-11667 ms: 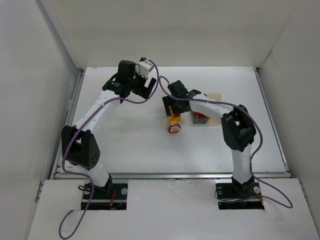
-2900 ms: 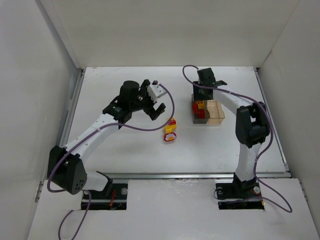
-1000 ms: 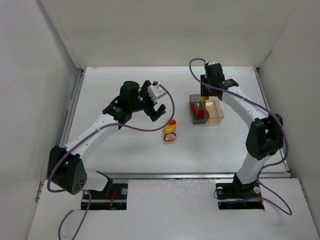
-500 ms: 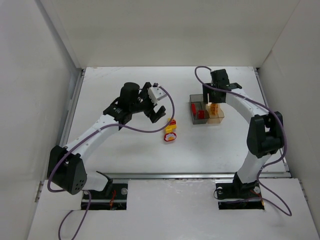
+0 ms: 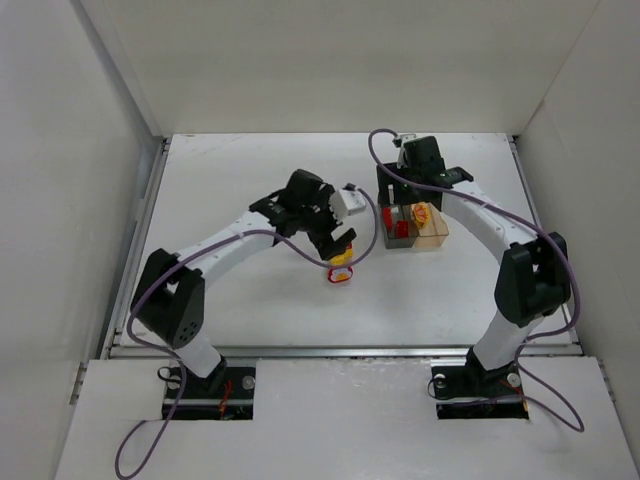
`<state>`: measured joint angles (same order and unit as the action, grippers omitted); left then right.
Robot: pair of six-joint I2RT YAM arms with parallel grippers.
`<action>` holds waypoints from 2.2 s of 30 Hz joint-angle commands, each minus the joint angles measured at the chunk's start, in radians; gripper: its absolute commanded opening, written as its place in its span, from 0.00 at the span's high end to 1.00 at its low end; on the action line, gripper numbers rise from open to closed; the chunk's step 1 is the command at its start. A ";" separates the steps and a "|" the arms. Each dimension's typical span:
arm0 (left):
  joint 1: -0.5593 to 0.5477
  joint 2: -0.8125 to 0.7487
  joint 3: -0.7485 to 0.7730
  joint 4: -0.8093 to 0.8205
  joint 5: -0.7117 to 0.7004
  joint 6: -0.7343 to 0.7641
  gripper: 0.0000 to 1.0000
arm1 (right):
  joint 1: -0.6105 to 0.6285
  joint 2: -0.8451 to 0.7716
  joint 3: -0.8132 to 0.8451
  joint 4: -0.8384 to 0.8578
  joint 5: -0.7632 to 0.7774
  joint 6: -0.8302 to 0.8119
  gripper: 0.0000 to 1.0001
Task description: Sort the legos into containers by color
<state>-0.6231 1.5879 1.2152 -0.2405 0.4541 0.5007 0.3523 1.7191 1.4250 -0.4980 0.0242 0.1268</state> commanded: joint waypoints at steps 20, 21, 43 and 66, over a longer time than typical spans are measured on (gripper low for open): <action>-0.165 0.236 0.076 -0.099 -0.466 -0.136 0.00 | -0.003 -0.012 -0.047 0.105 -0.093 0.023 0.16; -0.165 0.247 0.076 -0.089 -0.476 -0.136 0.01 | -0.003 -0.021 -0.047 0.105 -0.093 0.023 0.16; -0.136 0.307 0.179 -0.146 -0.494 -0.367 0.00 | -0.003 -0.041 -0.058 0.098 -0.125 0.023 0.18; -0.153 0.443 0.225 -0.152 -0.651 -0.468 0.62 | -0.003 0.031 -0.020 0.079 -0.153 -0.036 0.18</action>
<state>-0.7929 2.0129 1.4200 -0.3481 -0.1951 0.0399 0.3397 1.7519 1.3609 -0.4412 -0.0910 0.1017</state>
